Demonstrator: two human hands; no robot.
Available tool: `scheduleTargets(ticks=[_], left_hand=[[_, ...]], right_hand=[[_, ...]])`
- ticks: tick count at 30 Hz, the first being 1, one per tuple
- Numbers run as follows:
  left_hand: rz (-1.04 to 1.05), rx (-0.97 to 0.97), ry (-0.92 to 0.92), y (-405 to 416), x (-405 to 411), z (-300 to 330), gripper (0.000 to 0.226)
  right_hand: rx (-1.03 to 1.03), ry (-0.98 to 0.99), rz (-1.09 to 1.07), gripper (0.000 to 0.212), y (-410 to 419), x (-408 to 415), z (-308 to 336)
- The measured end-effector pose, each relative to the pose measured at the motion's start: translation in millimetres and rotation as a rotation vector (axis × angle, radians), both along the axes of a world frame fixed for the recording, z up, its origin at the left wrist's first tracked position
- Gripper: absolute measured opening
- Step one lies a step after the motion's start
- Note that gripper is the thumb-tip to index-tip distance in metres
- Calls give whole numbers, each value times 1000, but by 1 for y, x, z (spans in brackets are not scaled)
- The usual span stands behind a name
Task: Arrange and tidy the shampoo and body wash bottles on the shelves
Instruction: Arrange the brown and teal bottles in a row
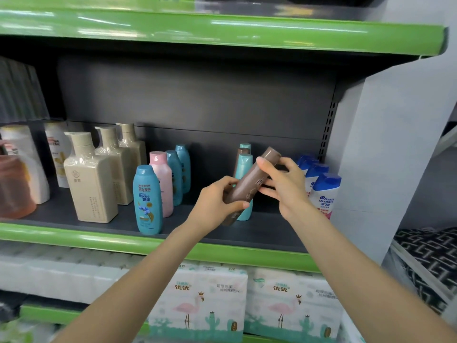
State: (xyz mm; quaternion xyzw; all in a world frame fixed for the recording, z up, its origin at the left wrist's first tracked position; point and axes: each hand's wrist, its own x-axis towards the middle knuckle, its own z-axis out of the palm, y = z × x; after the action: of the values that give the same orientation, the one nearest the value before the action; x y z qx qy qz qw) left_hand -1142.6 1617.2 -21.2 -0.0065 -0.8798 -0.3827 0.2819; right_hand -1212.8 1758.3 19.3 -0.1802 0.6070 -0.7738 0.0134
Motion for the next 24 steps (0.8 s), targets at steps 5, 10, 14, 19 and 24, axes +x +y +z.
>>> scheduleTargets(ticks=[5,10,14,19,24], left_hand=[[-42,37,-14,-3,-11,-6,44],[-145,211,-67,-11,-22,-18,39],[-159,243,-87,-12,-30,-23,44],[-87,272,-43,-15,-35,-12,44],[-56,248,-27,-16,-37,-9,41]], right_hand=[[214,202,36,23,-4,-7,0],[309,274,184,35,0,-17,-7],[299,268,147,28,-3,-25,-14],[334,273,97,28,-10,-31,-28],[325,245,99,28,-11,-35,-36]])
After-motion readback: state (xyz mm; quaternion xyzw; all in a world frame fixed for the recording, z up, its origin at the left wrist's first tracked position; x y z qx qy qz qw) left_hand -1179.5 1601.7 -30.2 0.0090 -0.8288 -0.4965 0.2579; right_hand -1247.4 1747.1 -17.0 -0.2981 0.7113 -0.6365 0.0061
